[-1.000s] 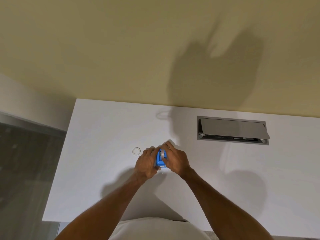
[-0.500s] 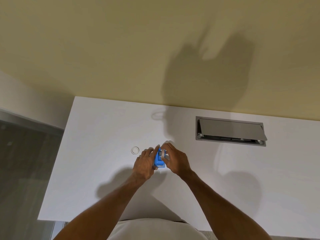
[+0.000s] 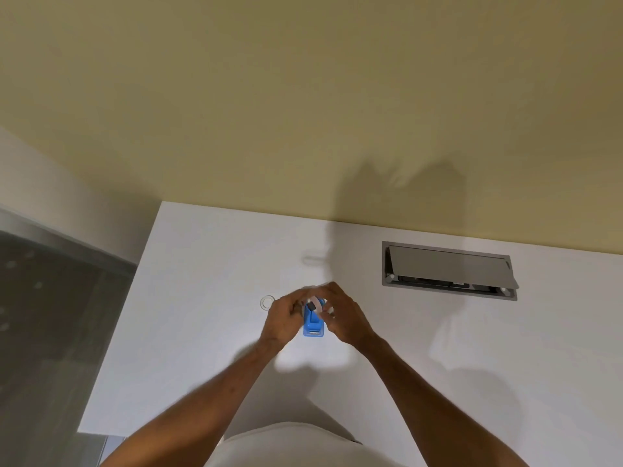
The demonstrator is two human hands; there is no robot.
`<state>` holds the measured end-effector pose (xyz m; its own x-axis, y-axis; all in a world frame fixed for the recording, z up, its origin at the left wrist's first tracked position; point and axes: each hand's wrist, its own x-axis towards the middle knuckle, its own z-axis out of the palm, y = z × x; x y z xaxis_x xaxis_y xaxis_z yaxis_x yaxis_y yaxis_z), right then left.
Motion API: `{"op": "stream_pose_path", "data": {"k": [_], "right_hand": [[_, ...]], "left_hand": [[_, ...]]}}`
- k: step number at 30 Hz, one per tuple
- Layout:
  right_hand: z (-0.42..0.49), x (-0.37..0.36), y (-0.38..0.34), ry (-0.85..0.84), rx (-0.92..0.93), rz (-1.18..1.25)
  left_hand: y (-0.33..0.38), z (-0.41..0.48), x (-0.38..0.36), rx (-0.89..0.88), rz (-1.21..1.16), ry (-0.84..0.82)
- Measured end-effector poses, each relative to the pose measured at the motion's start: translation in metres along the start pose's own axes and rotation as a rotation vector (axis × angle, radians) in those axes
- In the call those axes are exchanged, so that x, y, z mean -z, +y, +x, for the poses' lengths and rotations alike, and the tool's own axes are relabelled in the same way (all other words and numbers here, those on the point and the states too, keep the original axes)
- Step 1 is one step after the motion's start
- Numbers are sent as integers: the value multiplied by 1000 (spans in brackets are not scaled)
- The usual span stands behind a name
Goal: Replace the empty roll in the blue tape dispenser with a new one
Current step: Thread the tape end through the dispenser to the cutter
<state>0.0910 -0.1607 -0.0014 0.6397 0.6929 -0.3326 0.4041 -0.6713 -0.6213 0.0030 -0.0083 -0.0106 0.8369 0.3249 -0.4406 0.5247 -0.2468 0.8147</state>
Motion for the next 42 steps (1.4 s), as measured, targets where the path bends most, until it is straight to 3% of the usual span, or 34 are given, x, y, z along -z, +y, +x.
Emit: {"op": "stream_pose_path", "data": {"k": [10, 17, 22, 26, 30, 34, 42], "right_hand": [[-9, -1, -10, 113, -119, 143], [-14, -9, -6, 182, -99, 118], [-14, -13, -14, 133, -88, 169], [-8, -18, -17, 171, -146, 159], [-6, -22, -17, 105, -117, 95], [-6, -22, -13, 67, -128, 17], [0, -23, -9, 51, -157, 33]], "left_hand": [[-1, -15, -8, 176, -349, 161], [-8, -21, -11, 289, -558, 133], [-12, -24, -15, 306, -553, 127], [-7, -27, -18, 250, -459, 111], [-11, -27, -18, 245, -376, 133], [-17, -26, -11, 150, -12, 199], [-25, -14, -6, 38, 325, -115]]}}
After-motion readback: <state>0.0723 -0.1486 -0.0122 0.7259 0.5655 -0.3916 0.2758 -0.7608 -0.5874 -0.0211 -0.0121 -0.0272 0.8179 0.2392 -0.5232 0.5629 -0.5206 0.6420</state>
